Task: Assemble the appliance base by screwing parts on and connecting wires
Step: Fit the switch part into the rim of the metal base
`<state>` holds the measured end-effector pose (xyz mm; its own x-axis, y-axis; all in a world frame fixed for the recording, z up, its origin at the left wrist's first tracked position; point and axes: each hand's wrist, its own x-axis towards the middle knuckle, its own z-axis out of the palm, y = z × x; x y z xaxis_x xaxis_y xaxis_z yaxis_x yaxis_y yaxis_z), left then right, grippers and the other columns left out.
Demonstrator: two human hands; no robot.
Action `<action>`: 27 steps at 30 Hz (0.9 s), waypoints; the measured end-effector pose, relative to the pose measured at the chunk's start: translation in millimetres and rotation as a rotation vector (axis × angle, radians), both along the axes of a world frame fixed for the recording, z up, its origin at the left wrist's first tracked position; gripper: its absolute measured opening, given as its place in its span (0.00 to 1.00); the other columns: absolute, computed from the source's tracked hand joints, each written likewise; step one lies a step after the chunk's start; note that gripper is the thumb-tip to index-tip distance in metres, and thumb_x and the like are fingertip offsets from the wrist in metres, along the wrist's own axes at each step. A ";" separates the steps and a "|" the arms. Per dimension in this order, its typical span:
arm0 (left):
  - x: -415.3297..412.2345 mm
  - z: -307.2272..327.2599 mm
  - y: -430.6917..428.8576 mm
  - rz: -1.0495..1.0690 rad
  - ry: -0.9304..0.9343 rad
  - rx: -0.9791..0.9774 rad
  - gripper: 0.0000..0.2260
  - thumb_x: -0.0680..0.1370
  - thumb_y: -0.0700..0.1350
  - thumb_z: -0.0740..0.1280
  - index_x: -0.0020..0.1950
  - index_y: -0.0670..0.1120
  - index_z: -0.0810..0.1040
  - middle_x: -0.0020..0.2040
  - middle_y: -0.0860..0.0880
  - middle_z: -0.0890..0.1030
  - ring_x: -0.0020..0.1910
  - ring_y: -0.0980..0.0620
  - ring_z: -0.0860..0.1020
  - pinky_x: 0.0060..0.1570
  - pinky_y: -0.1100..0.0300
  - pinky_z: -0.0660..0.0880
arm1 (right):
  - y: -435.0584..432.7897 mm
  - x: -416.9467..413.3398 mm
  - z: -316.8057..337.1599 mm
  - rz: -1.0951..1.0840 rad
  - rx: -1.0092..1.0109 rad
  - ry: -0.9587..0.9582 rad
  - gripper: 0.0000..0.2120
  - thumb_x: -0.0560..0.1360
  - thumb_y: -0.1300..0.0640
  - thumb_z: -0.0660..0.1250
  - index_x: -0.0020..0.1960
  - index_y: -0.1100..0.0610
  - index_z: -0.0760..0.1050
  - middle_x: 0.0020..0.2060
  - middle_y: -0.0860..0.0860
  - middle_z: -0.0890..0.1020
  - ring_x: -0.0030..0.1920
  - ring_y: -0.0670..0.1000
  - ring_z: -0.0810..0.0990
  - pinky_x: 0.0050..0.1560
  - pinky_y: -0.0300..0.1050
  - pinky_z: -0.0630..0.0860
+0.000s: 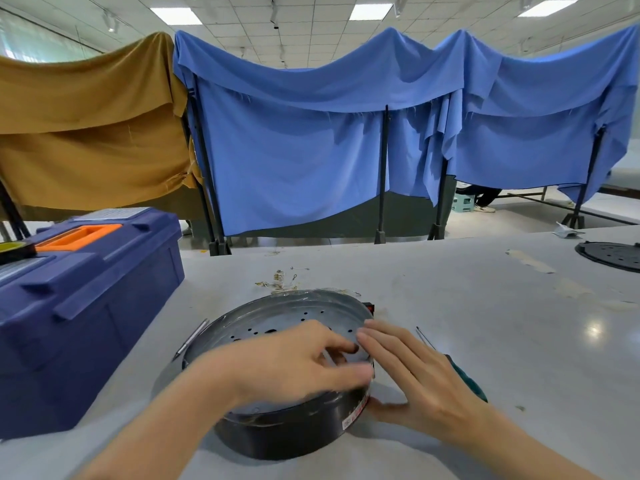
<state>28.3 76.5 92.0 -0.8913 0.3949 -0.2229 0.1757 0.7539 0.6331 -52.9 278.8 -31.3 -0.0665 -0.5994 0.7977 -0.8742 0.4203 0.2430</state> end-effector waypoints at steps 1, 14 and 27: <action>-5.2 -1.5 -4.6 0.025 0.016 0.036 0.21 0.77 0.60 0.65 0.67 0.54 0.75 0.40 0.61 0.80 0.36 0.59 0.76 0.40 0.69 0.72 | -0.2 0.1 -0.1 -0.005 -0.003 0.005 0.32 0.75 0.45 0.73 0.69 0.65 0.69 0.64 0.57 0.78 0.69 0.55 0.73 0.67 0.46 0.72; -30.5 -45.5 -8.8 0.096 0.080 0.074 0.15 0.63 0.45 0.82 0.45 0.51 0.82 0.49 0.36 0.81 0.33 0.51 0.74 0.36 0.60 0.69 | 5.3 7.2 -0.6 -0.051 0.132 0.093 0.21 0.75 0.45 0.72 0.53 0.64 0.83 0.48 0.56 0.84 0.54 0.56 0.81 0.60 0.43 0.75; -27.0 -46.1 -8.4 0.098 0.050 0.178 0.13 0.61 0.47 0.83 0.41 0.53 0.85 0.43 0.35 0.81 0.32 0.49 0.73 0.36 0.59 0.67 | 9.4 5.9 8.8 0.049 0.161 0.016 0.15 0.77 0.50 0.72 0.50 0.63 0.77 0.43 0.56 0.79 0.49 0.57 0.76 0.47 0.44 0.74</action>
